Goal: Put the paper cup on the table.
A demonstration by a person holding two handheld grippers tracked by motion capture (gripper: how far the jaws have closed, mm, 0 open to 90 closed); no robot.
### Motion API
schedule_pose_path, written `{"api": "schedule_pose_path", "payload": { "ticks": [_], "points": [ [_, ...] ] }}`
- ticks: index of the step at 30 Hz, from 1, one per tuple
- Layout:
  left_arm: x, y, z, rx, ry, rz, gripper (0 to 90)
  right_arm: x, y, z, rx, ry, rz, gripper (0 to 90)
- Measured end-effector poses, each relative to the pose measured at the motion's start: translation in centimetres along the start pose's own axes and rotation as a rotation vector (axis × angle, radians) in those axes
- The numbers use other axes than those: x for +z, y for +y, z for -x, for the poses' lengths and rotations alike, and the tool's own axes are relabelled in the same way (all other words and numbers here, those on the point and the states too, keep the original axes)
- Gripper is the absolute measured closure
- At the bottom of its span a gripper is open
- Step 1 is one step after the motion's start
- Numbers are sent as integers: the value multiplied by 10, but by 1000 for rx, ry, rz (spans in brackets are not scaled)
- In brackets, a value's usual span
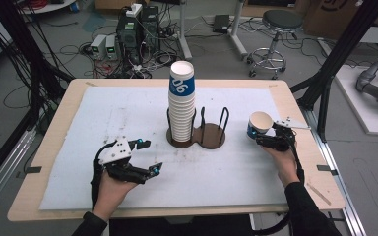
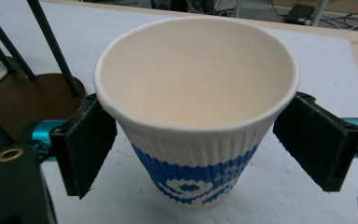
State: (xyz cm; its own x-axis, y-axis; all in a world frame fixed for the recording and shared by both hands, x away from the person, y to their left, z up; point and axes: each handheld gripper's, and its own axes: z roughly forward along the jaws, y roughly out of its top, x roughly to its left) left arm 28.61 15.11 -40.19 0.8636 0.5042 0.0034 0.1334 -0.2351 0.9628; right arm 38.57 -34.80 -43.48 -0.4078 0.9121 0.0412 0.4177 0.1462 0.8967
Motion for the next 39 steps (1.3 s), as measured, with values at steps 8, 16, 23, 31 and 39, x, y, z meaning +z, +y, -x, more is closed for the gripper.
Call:
{"api": "schedule_pose_path", "payload": {
  "ticks": [8,16,23,31,39],
  "points": [
    [-1,-1,-1,-2,6,1,155,-20,0,1,26,-7,-19,137],
    [0,-1,-1,-4,9,-4,155,-42,3,-6,39,28,36,137],
    [1,-1,-3,-10,17,-5,155,-62,23,-24,4,113,127,139],
    [2,0,-5,-15,24,-1,155,-63,38,-53,-55,230,161,139],
    [-5,13,-7,-4,22,46,155,-62,45,-72,-106,349,161,140]
  ]
}}
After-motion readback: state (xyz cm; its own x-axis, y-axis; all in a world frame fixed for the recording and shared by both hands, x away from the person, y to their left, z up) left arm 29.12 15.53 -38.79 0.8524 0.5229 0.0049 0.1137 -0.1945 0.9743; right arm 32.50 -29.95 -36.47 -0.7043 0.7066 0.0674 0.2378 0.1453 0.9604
